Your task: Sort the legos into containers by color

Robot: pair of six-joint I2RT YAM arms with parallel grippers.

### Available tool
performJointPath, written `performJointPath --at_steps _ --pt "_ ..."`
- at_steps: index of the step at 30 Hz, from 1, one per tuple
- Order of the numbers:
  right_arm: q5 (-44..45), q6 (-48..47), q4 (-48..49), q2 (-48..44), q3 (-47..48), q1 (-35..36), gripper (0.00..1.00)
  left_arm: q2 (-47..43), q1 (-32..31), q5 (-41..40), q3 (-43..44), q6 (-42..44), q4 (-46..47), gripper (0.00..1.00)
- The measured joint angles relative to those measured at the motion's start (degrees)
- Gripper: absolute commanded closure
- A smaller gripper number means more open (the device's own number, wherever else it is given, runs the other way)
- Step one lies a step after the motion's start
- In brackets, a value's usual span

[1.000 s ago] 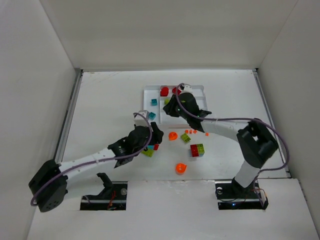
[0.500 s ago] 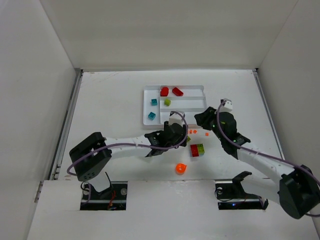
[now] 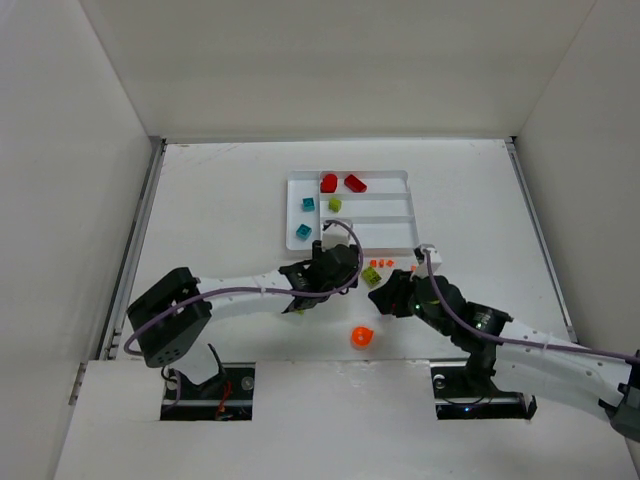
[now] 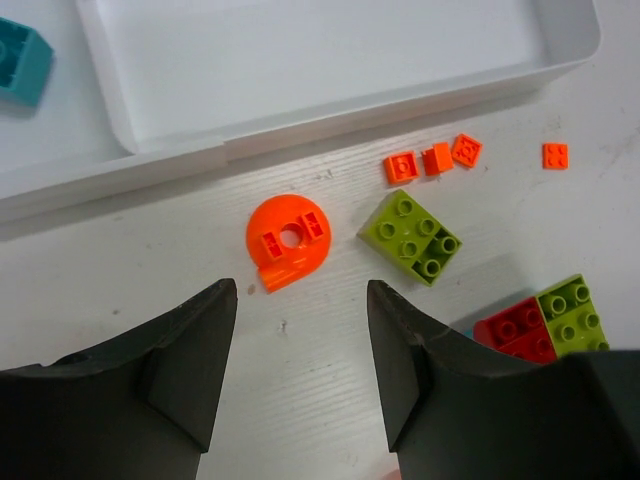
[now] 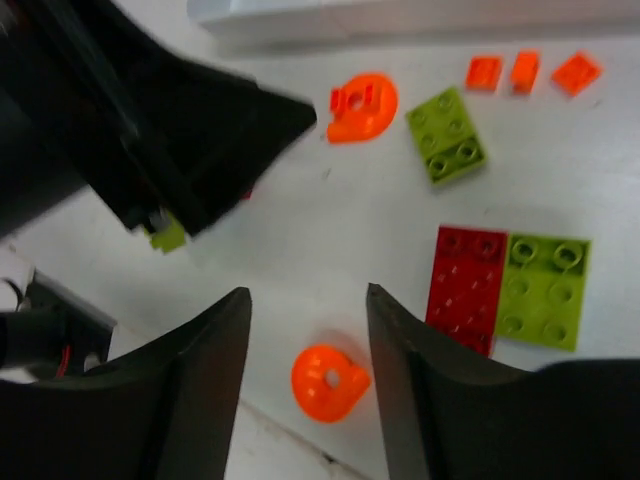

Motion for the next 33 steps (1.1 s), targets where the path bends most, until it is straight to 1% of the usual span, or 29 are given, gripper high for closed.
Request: performJointPath --at_steps 1,3,6,10,13,18,20,23,25,26,30,33 --pt "0.6 1.2 -1.6 -0.3 0.0 2.3 0.37 -1.1 0.5 -0.2 -0.6 -0.1 -0.1 0.49" --pt "1.3 2.9 -3.9 0.4 0.0 5.8 0.34 -3.2 1.7 -0.4 -1.6 -0.3 -0.3 0.49" --pt "1.8 5.4 -6.4 4.9 0.2 9.4 0.34 -6.3 3.4 -0.7 -2.8 -0.3 -0.2 0.48" --pt "2.1 8.7 -8.8 12.9 0.2 12.3 0.35 -10.0 4.2 -1.0 -5.4 -0.3 0.9 0.48" --pt "2.1 10.8 -9.2 17.1 0.3 13.5 0.39 -11.7 4.2 -0.8 -7.6 -0.3 1.6 0.48" --pt "1.2 12.7 -6.5 21.1 1.7 13.7 0.51 -12.1 4.5 0.8 -9.2 -0.3 2.6 0.48" --pt "0.5 13.2 -5.2 22.4 1.8 13.7 0.61 -12.1 4.6 1.2 -9.5 -0.2 3.3 0.48" --pt "-0.7 13.8 -4.0 23.5 1.8 13.0 0.78 -12.2 4.9 1.8 -10.1 -0.2 4.0 0.48" --pt "-1.4 14.3 -3.1 23.5 1.8 12.2 0.85 -12.2 5.3 2.4 -10.4 -0.2 4.3 0.48" --pt "-1.6 14.4 -2.4 23.1 1.9 11.7 0.87 -12.2 5.4 2.6 -10.4 -0.2 4.4 0.48" --pt "-1.5 13.9 -2.1 19.1 1.9 9.9 0.87 -12.2 5.9 3.5 -10.4 0.0 5.2 0.48" --pt "-1.4 12.2 -2.4 14.8 2.4 6.3 0.87 -12.1 6.2 4.1 -10.5 0.1 5.9 0.48"
